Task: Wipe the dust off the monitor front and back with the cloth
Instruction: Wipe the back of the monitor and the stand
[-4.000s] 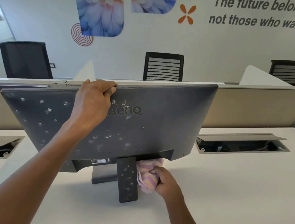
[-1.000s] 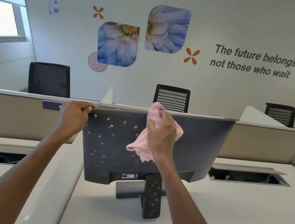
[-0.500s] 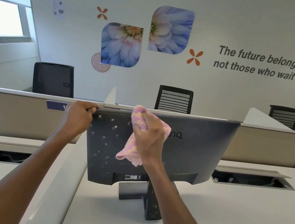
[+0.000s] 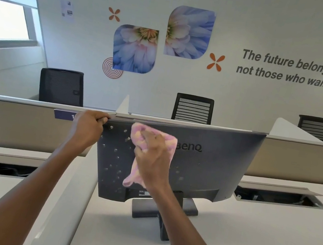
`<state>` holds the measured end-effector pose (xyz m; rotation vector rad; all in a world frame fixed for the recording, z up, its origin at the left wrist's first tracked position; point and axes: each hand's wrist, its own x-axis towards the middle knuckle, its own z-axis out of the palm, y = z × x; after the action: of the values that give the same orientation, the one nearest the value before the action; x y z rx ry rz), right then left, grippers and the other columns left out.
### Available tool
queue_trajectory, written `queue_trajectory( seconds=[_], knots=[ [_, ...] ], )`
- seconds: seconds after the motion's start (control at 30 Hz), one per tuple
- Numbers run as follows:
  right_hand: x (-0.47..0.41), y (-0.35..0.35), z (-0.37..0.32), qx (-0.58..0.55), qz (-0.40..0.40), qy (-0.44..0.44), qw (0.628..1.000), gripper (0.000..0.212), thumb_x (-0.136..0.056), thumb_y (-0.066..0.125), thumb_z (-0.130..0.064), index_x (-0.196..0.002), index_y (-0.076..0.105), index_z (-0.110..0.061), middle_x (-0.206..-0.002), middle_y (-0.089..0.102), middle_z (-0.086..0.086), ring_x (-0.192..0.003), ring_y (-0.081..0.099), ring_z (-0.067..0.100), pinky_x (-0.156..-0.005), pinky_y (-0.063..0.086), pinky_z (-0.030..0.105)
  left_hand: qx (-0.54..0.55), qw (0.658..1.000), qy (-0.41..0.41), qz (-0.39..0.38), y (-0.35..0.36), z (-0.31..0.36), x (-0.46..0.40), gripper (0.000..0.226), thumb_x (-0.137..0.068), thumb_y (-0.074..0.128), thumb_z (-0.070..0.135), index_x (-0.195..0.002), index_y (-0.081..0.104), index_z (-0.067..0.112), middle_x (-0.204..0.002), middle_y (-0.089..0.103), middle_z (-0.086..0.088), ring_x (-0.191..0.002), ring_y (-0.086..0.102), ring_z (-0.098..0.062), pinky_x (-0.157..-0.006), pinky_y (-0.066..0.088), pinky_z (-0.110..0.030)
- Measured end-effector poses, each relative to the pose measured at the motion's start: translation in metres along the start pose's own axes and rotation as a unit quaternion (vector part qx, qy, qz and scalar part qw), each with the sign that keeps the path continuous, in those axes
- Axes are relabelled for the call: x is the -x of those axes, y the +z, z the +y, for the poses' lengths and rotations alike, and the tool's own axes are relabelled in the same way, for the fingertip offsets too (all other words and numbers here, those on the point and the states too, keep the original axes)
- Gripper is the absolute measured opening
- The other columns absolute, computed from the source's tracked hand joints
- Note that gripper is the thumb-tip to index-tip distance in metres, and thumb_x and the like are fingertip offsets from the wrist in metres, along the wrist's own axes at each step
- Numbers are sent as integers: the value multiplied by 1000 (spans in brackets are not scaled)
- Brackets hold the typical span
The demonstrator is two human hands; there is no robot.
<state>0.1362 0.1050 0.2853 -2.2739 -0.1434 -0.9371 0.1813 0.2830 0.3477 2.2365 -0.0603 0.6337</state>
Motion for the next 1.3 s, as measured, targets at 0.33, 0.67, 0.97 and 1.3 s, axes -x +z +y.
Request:
queue_trajectory(
  seconds=[0.33,0.67,0.97,1.3],
  knots=[
    [-4,-15,28,-42,49,52,997,37,-86,65,-20,-122,66,-23,-111,66,0,-99,60,15,-88,38,7,-1,1000,2,9,4,0,1,25,-101,52,15,-114,73,12,-109,70,-6,-79,57,-11,-59,36,-3],
    [24,-27,80,-24,106,110,988,37,-80,73,-14,-116,69,-15,-107,70,4,-97,62,20,-94,23,-3,-23,999,23,6,5,-3,-2,25,-101,53,17,-113,74,14,-109,72,-8,-84,58,-18,-81,45,-25],
    [44,-20,78,-65,65,63,994,37,-78,72,-11,-116,70,-14,-106,70,4,-97,62,18,-89,54,36,-32,998,41,21,2,-3,1,25,-100,54,16,-113,75,11,-111,73,-9,-92,54,-13,-96,45,-33],
    [30,-27,86,-72,61,39,995,40,-78,74,-10,-117,69,-16,-105,68,3,-95,60,14,-88,54,29,-36,999,32,19,6,-6,-2,26,-100,52,18,-112,75,15,-103,74,-10,-80,55,-19,-86,50,-38]
  ],
)
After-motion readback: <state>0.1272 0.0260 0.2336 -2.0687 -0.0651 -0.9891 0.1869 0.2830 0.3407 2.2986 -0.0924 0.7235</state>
